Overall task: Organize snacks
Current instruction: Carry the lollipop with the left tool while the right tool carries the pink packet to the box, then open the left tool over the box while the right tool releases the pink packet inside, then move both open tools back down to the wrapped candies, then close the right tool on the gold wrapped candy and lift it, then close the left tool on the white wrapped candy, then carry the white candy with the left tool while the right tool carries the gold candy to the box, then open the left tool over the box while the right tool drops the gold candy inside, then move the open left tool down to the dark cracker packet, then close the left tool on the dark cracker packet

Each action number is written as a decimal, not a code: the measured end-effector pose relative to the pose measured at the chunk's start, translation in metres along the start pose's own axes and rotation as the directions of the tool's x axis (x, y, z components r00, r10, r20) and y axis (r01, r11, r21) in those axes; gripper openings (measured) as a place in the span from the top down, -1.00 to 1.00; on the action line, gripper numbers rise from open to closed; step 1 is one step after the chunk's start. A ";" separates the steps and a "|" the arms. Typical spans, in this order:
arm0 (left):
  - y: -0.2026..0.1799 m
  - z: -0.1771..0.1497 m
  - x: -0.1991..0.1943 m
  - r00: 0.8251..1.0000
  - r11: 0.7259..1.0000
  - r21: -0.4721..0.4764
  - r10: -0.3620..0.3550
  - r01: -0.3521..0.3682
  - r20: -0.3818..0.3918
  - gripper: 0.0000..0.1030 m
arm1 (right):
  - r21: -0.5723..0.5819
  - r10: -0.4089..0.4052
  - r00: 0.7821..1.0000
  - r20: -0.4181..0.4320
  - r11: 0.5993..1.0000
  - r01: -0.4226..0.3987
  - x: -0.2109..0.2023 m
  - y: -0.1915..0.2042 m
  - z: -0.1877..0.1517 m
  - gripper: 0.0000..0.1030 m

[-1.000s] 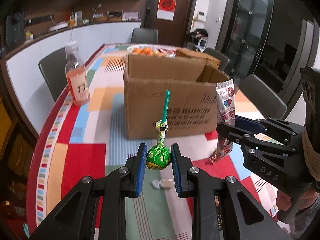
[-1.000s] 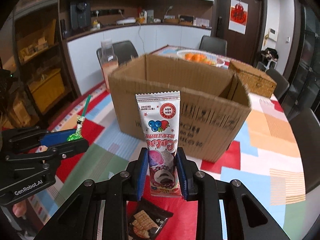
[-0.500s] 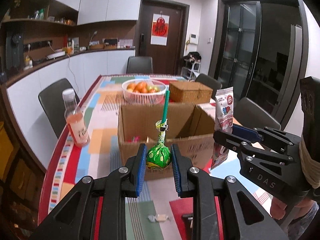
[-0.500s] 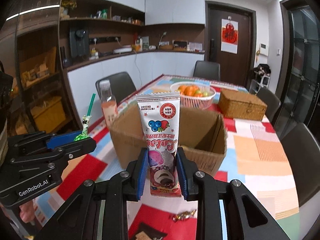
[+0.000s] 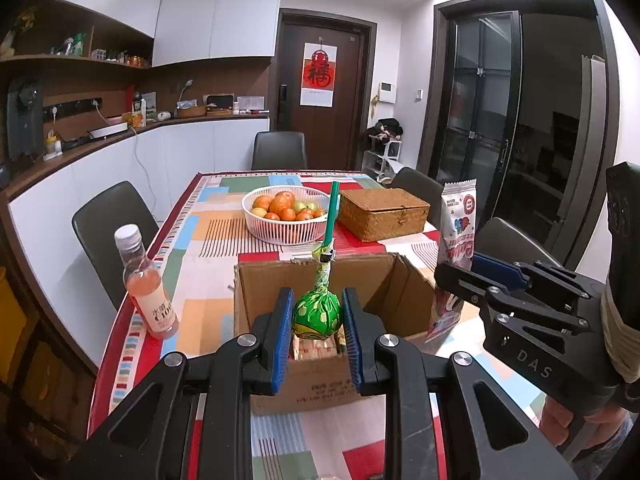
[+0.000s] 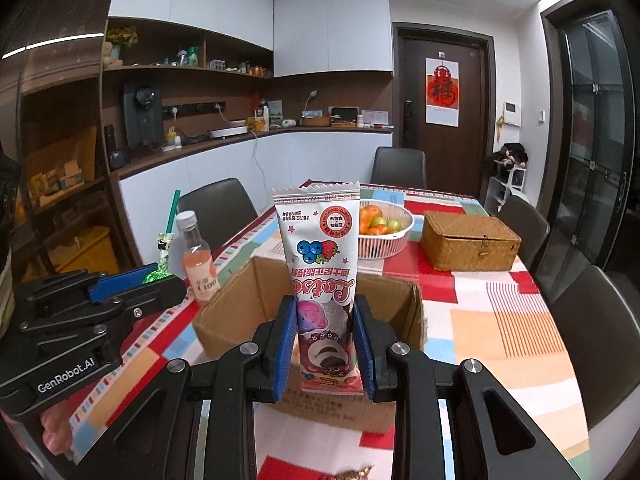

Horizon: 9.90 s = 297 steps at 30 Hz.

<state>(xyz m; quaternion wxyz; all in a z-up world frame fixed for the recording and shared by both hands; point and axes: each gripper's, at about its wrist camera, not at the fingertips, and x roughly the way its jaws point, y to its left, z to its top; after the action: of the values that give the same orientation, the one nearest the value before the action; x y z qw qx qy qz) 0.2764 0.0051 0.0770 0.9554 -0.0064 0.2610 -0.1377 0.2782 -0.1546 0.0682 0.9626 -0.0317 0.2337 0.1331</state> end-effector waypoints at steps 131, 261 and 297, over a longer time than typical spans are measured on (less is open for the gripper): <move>-0.009 -0.185 0.076 0.900 0.997 -0.073 -0.039 0.008 -0.434 0.53 | 0.130 0.048 0.873 -0.485 0.991 0.018 0.065 -0.016 -0.180 0.53; -0.092 -0.171 0.027 0.855 0.986 0.101 -0.060 0.131 -0.515 -0.01 | 0.168 0.000 0.929 -0.370 0.983 0.067 -0.042 -0.052 -0.174 0.07; -0.101 -0.209 0.066 0.803 0.989 0.112 -0.012 0.098 -0.596 0.01 | 0.260 0.062 0.853 -0.518 0.962 0.088 -0.020 -0.062 -0.226 0.07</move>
<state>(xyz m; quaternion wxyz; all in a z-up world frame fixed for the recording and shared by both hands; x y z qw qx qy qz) 0.1998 -0.0973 -0.1276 0.8196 0.0952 0.5361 -0.1782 0.1784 -0.2470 -0.1237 0.8591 0.0654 0.5015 0.0792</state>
